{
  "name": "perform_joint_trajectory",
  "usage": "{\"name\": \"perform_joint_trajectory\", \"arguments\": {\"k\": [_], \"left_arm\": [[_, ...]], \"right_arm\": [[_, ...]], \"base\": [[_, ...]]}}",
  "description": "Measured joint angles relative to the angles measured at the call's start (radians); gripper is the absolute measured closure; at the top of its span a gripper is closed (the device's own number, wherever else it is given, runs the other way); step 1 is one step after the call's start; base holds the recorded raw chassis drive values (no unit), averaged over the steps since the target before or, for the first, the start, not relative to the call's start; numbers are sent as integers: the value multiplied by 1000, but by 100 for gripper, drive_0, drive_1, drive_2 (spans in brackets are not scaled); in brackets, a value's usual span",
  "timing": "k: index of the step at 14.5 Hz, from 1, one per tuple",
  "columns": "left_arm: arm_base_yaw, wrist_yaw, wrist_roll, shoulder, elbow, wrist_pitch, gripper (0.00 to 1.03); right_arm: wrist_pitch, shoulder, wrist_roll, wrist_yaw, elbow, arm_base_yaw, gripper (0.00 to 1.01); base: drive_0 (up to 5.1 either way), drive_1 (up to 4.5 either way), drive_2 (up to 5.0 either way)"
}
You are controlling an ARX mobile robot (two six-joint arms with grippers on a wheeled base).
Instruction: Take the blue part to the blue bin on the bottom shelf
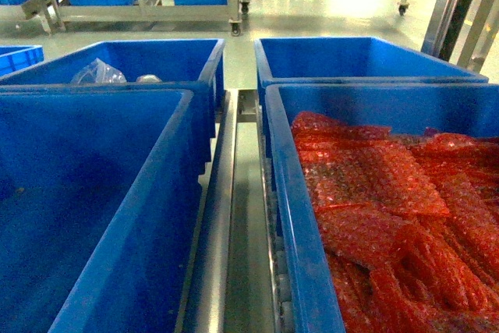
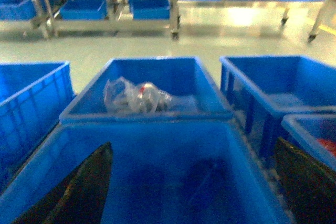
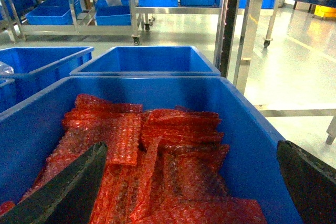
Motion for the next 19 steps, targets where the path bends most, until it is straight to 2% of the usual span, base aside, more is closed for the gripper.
{"name": "perform_joint_trajectory", "arguments": {"k": [1, 2, 3, 7, 9, 10, 11, 13, 17, 18, 19], "left_arm": [[30, 40, 11, -40, -49, 58, 24], [62, 77, 16, -84, -103, 63, 37], [96, 107, 16, -116, -150, 58, 51], [174, 192, 15, -251, -248, 29, 102], [216, 235, 17, -308, -281, -4, 101], [277, 303, 18, -340, -295, -17, 101], [304, 301, 18, -369, -307, -31, 101], [294, 318, 19, -421, -327, -66, 101], [294, 317, 19, -506, -348, -117, 101], [294, 317, 19, -516, -373, -88, 101], [294, 317, 19, -529, -373, -123, 101]], "right_arm": [[-1, 0, 0, 0, 0, 0, 3], [0, 0, 0, 0, 0, 0, 3], [0, 0, 0, 0, 0, 0, 3], [0, 0, 0, 0, 0, 0, 3], [0, 0, 0, 0, 0, 0, 3], [0, 0, 0, 0, 0, 0, 3], [0, 0, 0, 1, 0, 0, 3], [-1, 0, 0, 1, 0, 0, 3], [0, 0, 0, 0, 0, 0, 3], [0, 0, 0, 0, 0, 0, 3], [0, 0, 0, 1, 0, 0, 3]], "base": [[0, 0, 0], [0, 0, 0], [0, 0, 0], [0, 0, 0], [0, 0, 0], [0, 0, 0], [0, 0, 0], [0, 0, 0], [0, 0, 0], [0, 0, 0], [0, 0, 0]]}}
